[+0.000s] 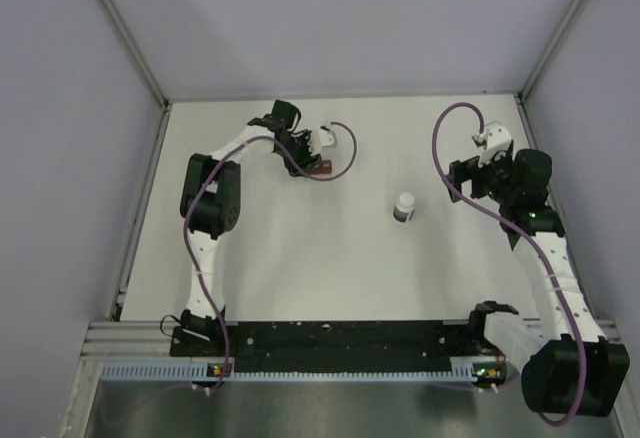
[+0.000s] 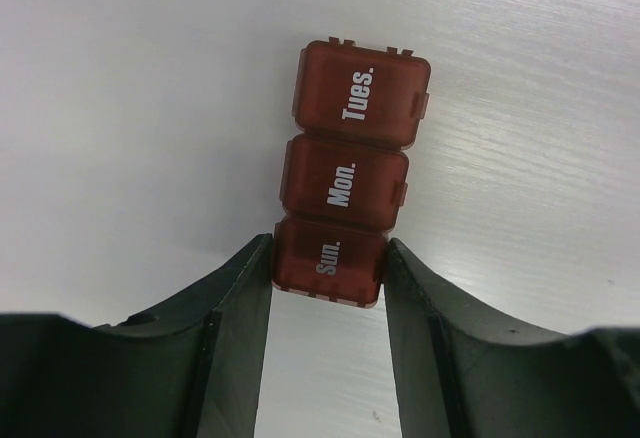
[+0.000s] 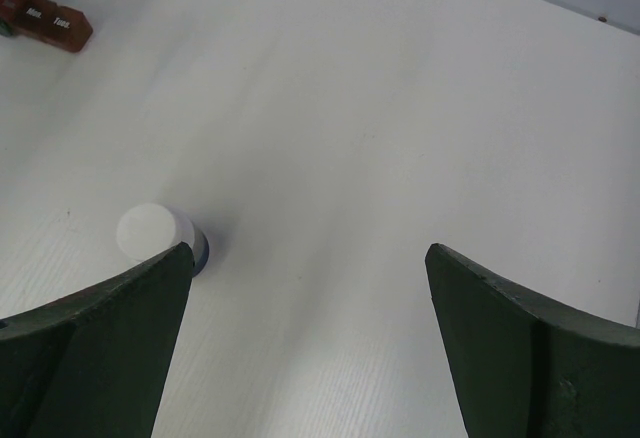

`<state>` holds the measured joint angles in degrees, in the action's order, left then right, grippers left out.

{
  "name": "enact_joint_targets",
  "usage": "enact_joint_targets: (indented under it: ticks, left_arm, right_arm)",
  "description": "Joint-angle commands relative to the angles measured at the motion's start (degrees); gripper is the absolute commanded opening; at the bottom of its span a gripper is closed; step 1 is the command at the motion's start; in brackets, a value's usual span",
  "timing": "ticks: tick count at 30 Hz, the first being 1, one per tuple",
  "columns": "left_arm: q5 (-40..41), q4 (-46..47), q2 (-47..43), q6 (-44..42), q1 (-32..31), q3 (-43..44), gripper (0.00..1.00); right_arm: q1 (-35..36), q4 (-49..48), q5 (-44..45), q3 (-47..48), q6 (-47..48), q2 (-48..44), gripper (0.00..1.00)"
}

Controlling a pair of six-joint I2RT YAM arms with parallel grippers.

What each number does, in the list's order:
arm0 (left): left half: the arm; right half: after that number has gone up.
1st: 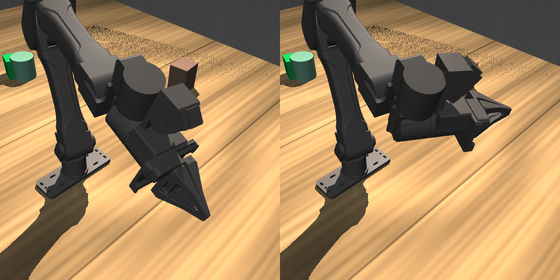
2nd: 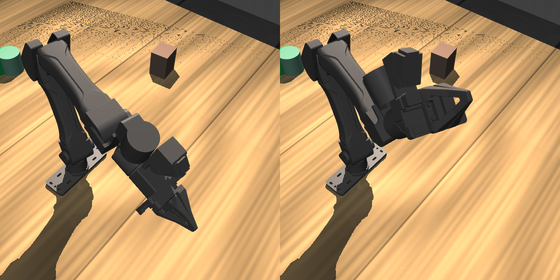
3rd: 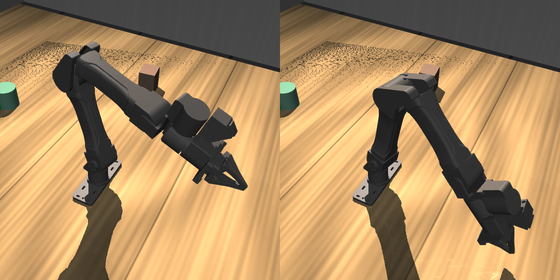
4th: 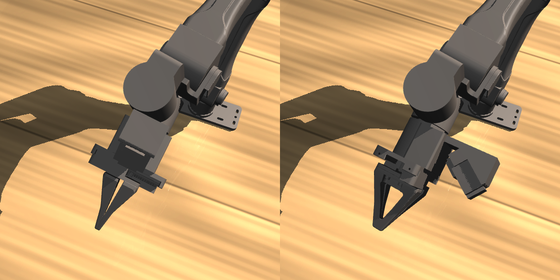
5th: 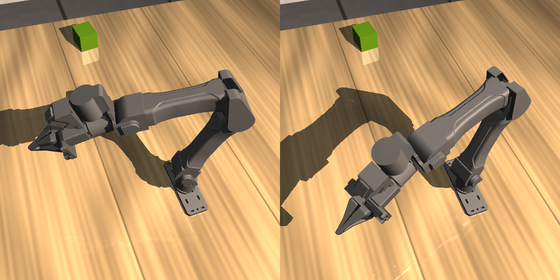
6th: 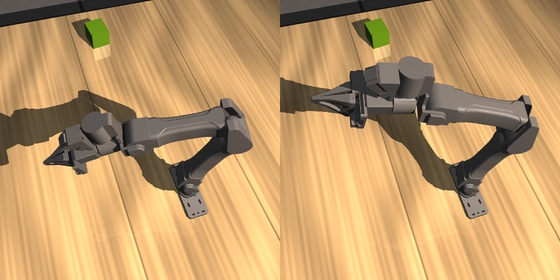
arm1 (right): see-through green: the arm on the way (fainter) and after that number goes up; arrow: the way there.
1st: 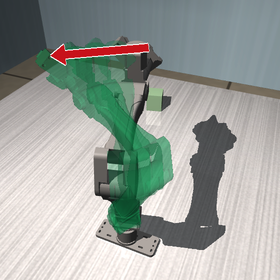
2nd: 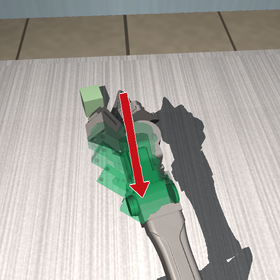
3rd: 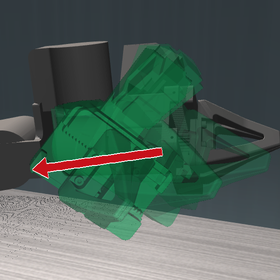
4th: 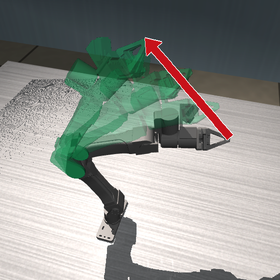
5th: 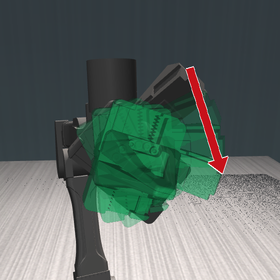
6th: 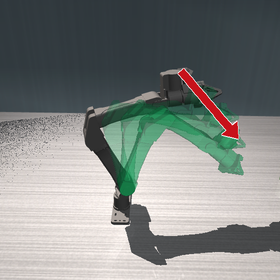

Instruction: Sort the pills into containers

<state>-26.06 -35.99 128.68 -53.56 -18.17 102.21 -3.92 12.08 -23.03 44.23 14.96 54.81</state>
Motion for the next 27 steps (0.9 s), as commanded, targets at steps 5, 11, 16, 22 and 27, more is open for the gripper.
enact_joint_targets:
  ticks: [5,11,16,22,27]
  left_arm:
    - [-2.8,-3.0,-9.2,2.3,-0.8,-6.8,0.13]
    - [-5.7,-7.9,-17.0,6.8,-1.6,-9.9,0.0]
    - [-9.7,-10.8,-25.7,12.7,-3.3,-11.2,0.0]
    - [-15.9,-12.1,-32.5,21.2,-5.1,-10.2,0.0]
    - [-18.8,-14.6,-34.6,25.3,-7.0,-7.2,0.0]
  right_arm:
    - [-0.9,-1.1,-1.8,0.4,-0.5,-1.3,0.99]
    - [1.5,1.5,-8.5,5.0,-1.1,-0.3,0.99]
    - [8.2,4.3,-12.1,10.0,0.2,2.5,0.99]
    - [13.9,4.7,-22.1,15.8,-1.6,7.9,0.99]
    - [20.0,4.4,-25.2,19.1,-3.0,12.0,0.97]
